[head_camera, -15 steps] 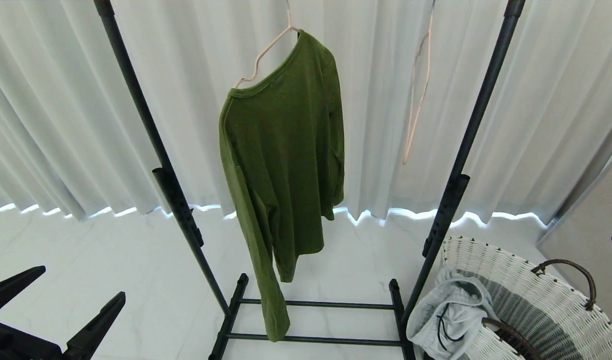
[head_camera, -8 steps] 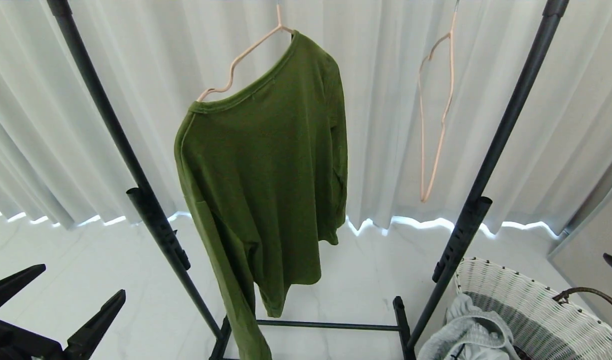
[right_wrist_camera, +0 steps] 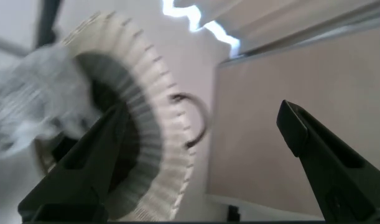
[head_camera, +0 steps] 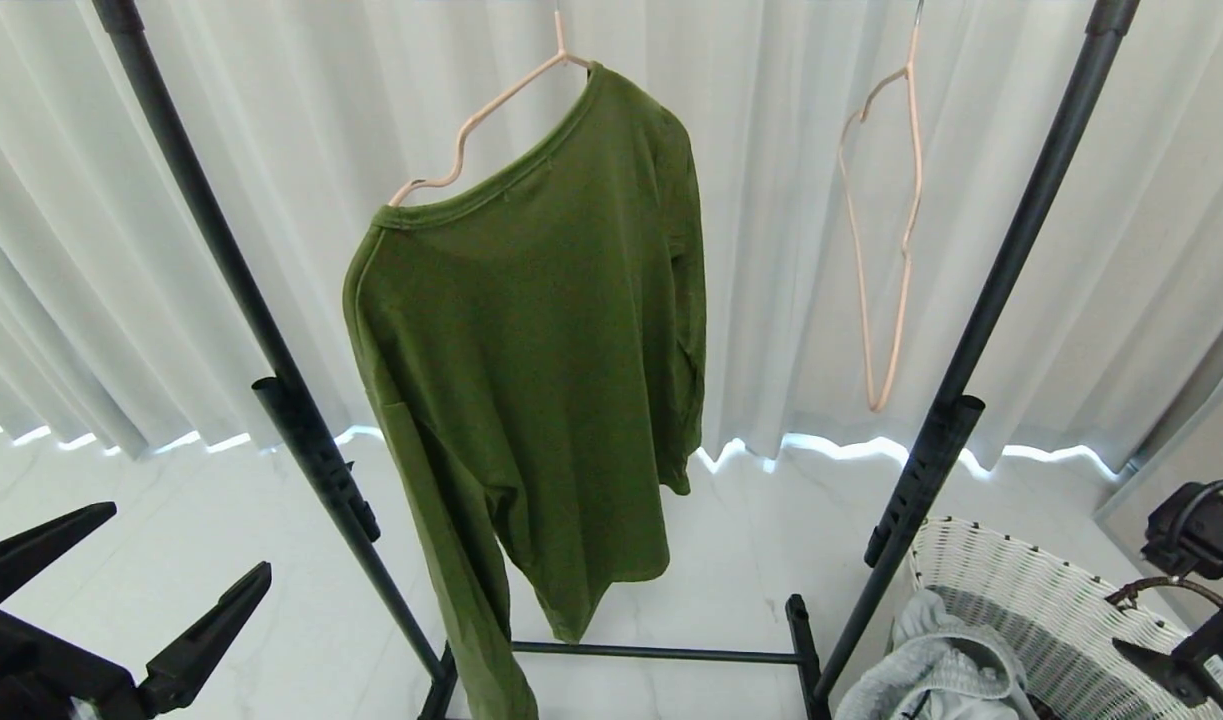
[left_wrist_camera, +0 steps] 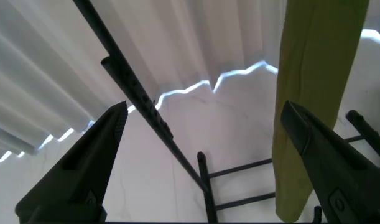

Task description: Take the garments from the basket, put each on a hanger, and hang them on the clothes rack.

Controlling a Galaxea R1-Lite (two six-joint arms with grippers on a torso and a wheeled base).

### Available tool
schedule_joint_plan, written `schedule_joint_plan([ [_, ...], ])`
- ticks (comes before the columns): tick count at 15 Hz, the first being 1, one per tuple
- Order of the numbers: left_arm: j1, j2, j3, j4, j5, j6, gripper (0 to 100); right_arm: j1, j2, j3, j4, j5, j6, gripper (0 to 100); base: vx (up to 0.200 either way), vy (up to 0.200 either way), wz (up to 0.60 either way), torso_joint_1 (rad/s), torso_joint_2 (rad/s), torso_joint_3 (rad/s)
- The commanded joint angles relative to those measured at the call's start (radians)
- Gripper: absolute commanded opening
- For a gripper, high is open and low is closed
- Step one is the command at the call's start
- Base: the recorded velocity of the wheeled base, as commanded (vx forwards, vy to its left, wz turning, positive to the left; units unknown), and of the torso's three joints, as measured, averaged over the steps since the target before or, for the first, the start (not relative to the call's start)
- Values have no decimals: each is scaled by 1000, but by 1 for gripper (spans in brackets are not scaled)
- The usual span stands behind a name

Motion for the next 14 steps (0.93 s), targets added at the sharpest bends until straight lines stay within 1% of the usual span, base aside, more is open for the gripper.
schedule_joint_plan([
  [1,-1,28,-14,0,1,6,100,16,102,78,-56,19,0,100,0,0,0,0,0,0],
  [2,-1,39,-19,0,1,20,100,22,161,155,-167,21,10,100,0,0,0,0,0,0],
  [3,-1,49,-23,0,1,22,100,40,232,225,-300,22,41,100,0,0,0,0,0,0],
  [4,-2,54,-23,0,1,26,100,60,290,265,-389,21,79,100,0,0,0,0,0,0],
  [6,-2,57,-22,0,1,37,100,85,421,296,-541,16,154,100,0,0,0,0,0,0],
  [8,-2,59,-23,0,1,59,100,85,534,288,-653,13,190,100,0,0,0,0,0,0],
  [10,-2,59,-22,0,4,75,100,80,628,273,-739,-1,197,100,0,0,0,0,0,0],
  [14,-1,60,-22,0,13,82,100,30,729,195,-747,-5,199,100,0,0,0,0,0,0],
])
